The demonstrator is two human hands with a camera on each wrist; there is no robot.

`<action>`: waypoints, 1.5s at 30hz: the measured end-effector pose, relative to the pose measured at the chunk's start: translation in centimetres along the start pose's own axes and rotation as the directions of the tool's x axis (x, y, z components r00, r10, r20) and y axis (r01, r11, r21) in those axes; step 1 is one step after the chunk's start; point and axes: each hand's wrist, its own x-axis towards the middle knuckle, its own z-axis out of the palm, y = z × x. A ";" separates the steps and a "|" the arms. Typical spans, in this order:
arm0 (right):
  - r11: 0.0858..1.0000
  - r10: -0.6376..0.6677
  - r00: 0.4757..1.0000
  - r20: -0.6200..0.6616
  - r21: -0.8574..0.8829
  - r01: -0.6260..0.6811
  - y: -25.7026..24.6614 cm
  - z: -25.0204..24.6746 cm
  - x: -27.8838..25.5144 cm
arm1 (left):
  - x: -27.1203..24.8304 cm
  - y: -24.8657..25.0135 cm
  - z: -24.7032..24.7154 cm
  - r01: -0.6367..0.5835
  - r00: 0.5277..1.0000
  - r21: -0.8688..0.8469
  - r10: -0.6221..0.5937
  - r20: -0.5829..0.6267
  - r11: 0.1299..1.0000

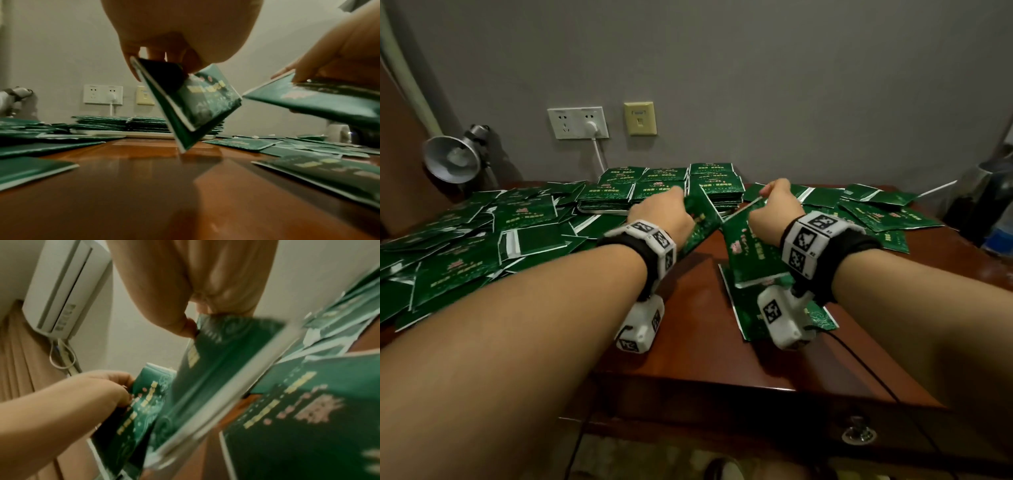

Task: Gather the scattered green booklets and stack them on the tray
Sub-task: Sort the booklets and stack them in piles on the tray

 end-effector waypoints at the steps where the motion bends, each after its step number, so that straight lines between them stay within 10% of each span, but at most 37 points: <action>1: 0.998 0.014 1.000 0.007 0.066 -0.014 -0.2 0.1 0.0 | 0.1 -0.4 -0.3 0.030 1.000 0.002 -0.030 0.010 1.000; 9: 0.983 0.089 0.973 0.213 -0.177 -0.051 0.7 1.6 -0.2 | 0.7 -1.8 0.3 0.075 0.979 0.126 -0.097 0.179 0.989; 12: 0.788 0.169 0.967 0.192 -0.615 -0.016 1.4 3.0 0.3 | 0.7 -2.2 1.6 0.060 0.961 0.167 -0.103 0.259 0.984; 16: 0.648 -0.028 0.957 0.290 -0.724 0.238 0.2 2.6 -1.9 | 0.9 -3.0 3.0 0.038 0.935 0.168 -0.095 0.342 0.985; 23: 0.483 -0.143 0.712 0.688 -0.579 0.657 -1.4 3.5 -3.4 | 0.6 -3.7 4.8 0.019 0.904 0.269 -0.131 0.407 0.963; 28: 0.355 -0.050 0.726 0.686 -0.667 0.655 -1.2 4.1 -3.2 | 0.5 -3.3 4.4 0.037 0.889 0.217 -0.131 0.438 0.976; 39: 0.543 -0.123 0.820 0.559 -0.654 0.527 -1.6 4.2 -3.5 | -0.1 -4.9 2.9 0.018 0.917 0.152 -0.077 0.391 0.988; 45: 0.438 -0.045 0.796 0.604 -0.704 0.560 -2.3 4.3 -3.9 | 1.1 -7.0 -0.1 0.023 0.937 0.134 -0.068 0.342 0.991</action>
